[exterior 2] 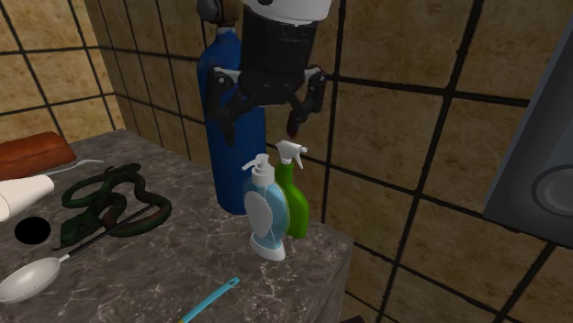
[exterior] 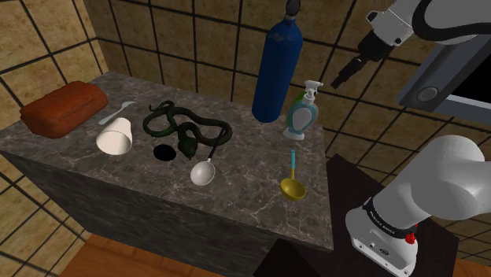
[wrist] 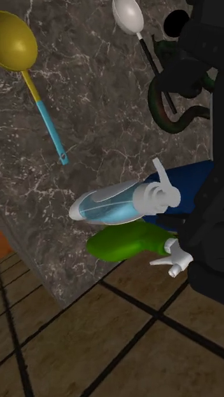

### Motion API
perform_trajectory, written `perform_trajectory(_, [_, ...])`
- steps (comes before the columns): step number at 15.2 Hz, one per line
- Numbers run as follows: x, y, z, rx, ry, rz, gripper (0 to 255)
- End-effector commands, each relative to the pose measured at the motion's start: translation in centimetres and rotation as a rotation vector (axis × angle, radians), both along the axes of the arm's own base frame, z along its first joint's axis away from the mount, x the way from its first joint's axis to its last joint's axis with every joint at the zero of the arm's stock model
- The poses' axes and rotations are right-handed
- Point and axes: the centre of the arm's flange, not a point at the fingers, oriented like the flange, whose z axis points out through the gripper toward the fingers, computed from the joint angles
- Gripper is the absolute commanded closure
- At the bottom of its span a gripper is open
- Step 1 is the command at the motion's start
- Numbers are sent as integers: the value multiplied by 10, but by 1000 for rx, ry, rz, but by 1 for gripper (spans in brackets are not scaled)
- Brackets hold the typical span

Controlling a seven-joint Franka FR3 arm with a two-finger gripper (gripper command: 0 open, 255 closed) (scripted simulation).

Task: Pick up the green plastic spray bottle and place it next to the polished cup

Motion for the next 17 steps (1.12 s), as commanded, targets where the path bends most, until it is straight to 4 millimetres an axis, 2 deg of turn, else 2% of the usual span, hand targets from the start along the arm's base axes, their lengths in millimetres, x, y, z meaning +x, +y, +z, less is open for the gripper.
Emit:
perform_trajectory(1, [2,-18,-22,0,-30,63,0])
perform_trajectory(7, [21,-72,-87,8,-109,235,0])
perform_trajectory(14, [60,-129,-160,17,-201,435,0])
perform_trajectory(15, [67,-136,-171,19,-214,464,0])
perform_trajectory(17, [70,-136,-177,19,-217,469,0])
